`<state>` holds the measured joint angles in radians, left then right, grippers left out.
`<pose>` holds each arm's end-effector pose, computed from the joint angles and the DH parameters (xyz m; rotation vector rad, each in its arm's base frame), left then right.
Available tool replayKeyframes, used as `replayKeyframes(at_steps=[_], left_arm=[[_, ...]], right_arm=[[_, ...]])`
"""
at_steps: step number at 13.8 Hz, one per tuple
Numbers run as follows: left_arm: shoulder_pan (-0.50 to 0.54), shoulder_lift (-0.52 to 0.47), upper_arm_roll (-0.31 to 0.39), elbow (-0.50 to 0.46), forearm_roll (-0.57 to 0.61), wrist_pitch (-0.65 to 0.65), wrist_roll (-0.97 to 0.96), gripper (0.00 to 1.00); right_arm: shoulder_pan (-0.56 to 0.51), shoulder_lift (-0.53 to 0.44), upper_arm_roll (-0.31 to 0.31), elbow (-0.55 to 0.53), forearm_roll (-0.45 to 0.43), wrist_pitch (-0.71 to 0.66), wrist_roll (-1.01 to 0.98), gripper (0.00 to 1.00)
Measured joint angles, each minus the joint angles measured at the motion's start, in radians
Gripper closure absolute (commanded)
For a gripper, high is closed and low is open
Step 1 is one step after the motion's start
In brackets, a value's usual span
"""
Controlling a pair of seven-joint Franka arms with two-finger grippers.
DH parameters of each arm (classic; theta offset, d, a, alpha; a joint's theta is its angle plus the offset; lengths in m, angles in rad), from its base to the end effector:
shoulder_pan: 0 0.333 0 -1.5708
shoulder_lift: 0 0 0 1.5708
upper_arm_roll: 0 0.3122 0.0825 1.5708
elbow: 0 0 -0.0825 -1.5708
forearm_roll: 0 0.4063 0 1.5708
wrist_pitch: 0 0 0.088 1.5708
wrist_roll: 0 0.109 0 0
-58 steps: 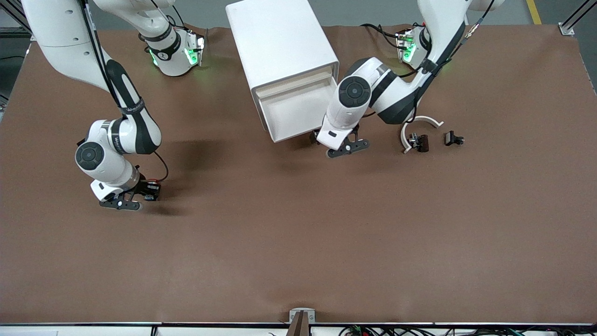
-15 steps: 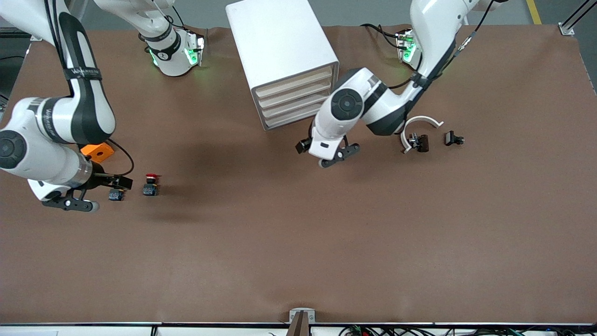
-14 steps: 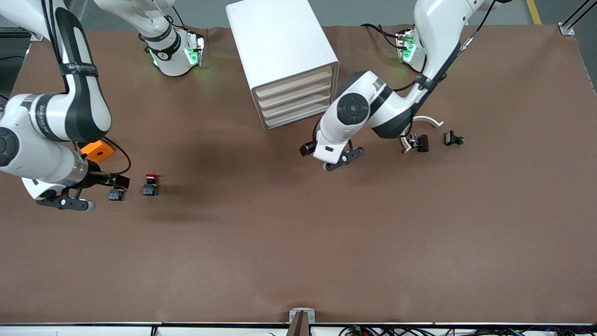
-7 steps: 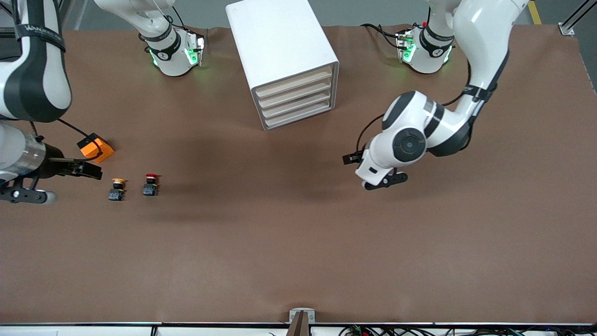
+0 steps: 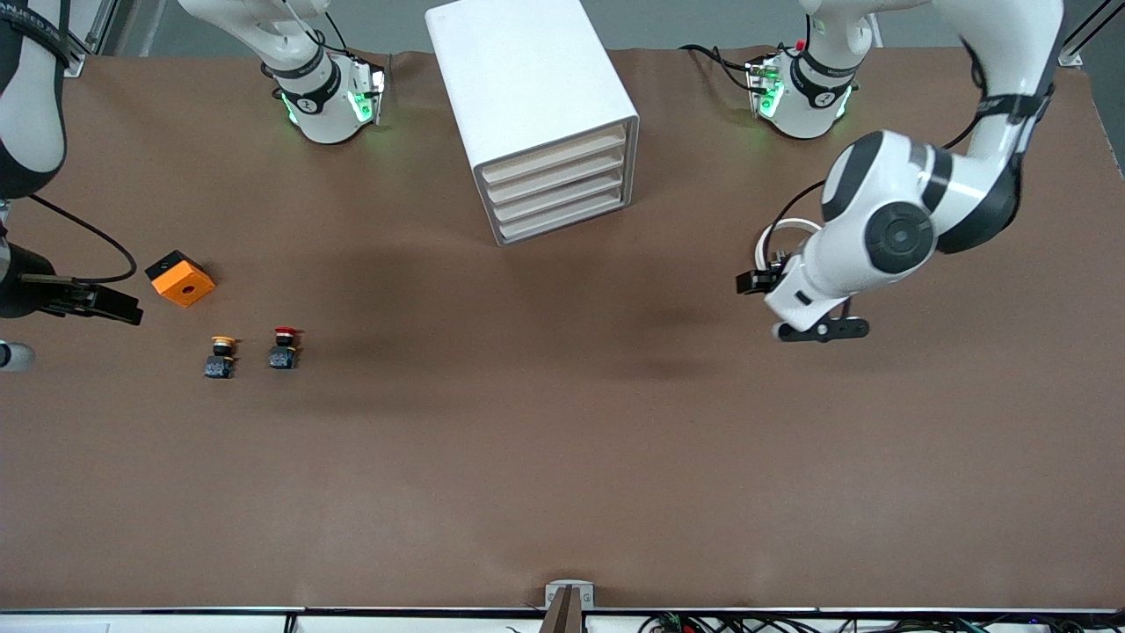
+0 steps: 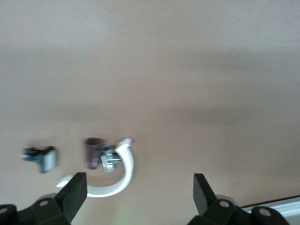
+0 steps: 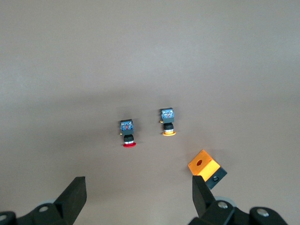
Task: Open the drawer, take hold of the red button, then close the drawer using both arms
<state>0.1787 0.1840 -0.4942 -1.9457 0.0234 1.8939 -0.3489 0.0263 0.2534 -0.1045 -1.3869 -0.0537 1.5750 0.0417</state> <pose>0.5597 -0.1735 0.3652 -3.1147 -0.0332 0.3491 0.6478 -0.0486 0.5552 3.0561 -0.1767 -0.1000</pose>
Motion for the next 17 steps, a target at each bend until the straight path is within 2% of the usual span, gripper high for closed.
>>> replayKeyframes(at_steps=[4,7,9,11,13,17], left_arm=[[0.118,-0.158,0.000,-0.098,-0.040,-0.004,0.204,0.00],[0.125,-0.227,-0.001,-0.140,-0.045,-0.004,0.222,0.00],[0.121,-0.268,-0.002,-0.161,-0.049,-0.004,0.222,0.00],[0.108,-0.301,0.002,-0.174,-0.065,-0.004,0.222,0.00],[0.040,-0.316,0.070,-0.179,-0.069,-0.004,0.222,0.00],[-0.142,-0.322,0.282,-0.178,-0.070,-0.003,0.224,0.00]], right_arm=[[0.001,0.001,0.011,0.015,-0.005,-0.003,0.002,0.00],[0.003,-0.017,0.017,0.021,-0.004,-0.016,0.007,0.00],[0.003,-0.063,0.016,-0.003,-0.003,-0.044,0.007,0.00],[0.002,-0.144,0.015,-0.076,-0.003,-0.050,0.007,0.00],[0.002,-0.228,0.016,-0.142,-0.003,-0.067,0.007,0.00],[0.003,-0.319,0.018,-0.183,-0.001,-0.109,0.005,0.00]])
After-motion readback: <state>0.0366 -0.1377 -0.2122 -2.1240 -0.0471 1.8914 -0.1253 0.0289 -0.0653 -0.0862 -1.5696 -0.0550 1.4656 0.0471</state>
